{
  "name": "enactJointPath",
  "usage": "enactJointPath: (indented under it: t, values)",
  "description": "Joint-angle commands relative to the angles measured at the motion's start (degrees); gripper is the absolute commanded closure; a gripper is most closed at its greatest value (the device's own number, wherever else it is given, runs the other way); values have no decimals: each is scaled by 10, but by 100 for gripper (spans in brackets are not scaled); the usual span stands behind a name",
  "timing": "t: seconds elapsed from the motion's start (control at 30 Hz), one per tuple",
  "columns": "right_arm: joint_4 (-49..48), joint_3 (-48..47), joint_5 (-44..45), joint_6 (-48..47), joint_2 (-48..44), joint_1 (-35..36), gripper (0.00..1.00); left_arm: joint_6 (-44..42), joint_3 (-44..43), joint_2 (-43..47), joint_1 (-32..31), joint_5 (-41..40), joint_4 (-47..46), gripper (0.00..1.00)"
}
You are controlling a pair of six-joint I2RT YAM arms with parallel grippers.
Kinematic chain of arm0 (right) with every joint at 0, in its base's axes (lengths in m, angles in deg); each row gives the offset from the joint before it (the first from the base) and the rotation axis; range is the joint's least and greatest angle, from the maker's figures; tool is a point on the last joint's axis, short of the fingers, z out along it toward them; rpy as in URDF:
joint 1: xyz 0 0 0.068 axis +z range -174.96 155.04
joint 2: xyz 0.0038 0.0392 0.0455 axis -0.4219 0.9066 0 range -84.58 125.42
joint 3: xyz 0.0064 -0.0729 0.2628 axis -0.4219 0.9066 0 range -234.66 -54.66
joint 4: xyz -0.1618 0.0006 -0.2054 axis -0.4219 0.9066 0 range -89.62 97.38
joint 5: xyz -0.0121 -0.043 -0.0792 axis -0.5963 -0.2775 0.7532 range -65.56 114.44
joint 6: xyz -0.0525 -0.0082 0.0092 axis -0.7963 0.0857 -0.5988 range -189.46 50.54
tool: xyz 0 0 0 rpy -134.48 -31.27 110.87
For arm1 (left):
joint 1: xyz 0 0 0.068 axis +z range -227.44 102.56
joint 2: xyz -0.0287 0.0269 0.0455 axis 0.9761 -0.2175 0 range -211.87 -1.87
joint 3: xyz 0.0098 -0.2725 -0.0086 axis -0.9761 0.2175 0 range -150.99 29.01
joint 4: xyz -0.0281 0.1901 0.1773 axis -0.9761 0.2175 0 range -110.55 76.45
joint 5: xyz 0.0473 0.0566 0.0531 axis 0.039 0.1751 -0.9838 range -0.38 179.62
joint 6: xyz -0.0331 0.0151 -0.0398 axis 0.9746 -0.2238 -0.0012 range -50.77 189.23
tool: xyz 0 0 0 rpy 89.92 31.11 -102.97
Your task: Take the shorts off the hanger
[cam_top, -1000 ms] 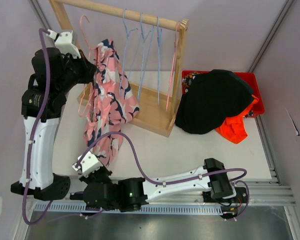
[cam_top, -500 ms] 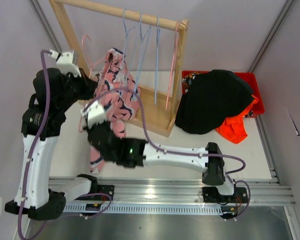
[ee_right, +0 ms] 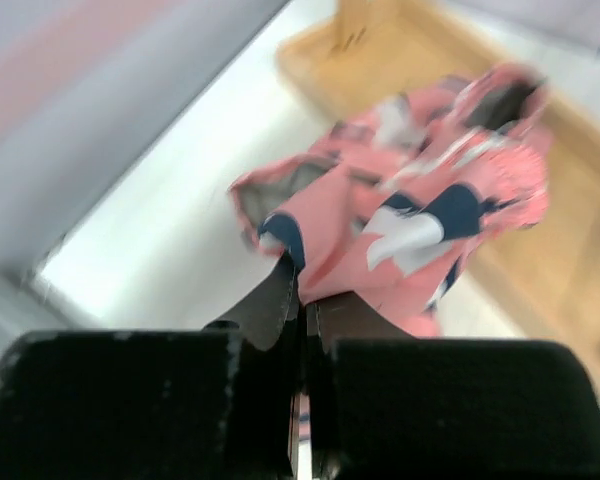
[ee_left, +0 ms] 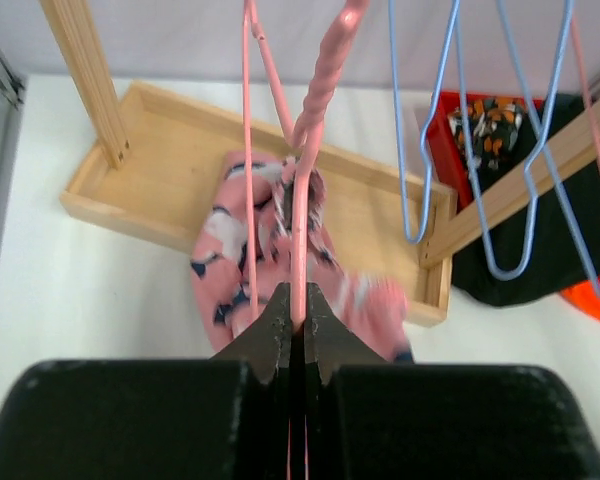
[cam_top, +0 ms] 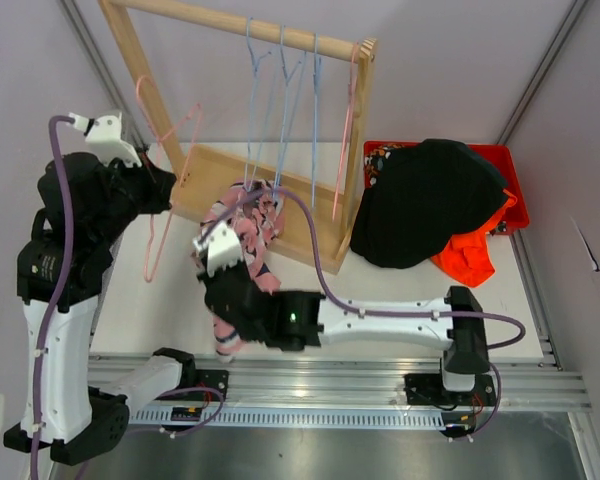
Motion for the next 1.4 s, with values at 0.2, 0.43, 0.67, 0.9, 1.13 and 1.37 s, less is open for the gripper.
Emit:
enactJointPath:
  t: [0.2, 0.43, 0.67, 0.9, 1.13, 1.37]
  values:
    - [28, 111, 209, 41, -165, 166, 100, -23, -167, -118, 0, -34, -60, 100]
    - [-79, 136, 276, -195, -318, 97, 100, -36, -192, -157, 0, -30, -61, 100]
    - [-100, 79, 165, -272, -384, -122, 100, -48, -134, -133, 0, -36, -76, 100]
    - [26, -96, -32, -205, -297, -401, 100, -35, -62, -105, 0, -16, -120, 100]
    - [108, -293, -167, -109, -161, -635, 100, -30, -31, -99, 0, -1, -142, 100]
    - [75, -396, -230, -83, -85, -758, 100, -32, -18, -85, 0, -1, -147, 100]
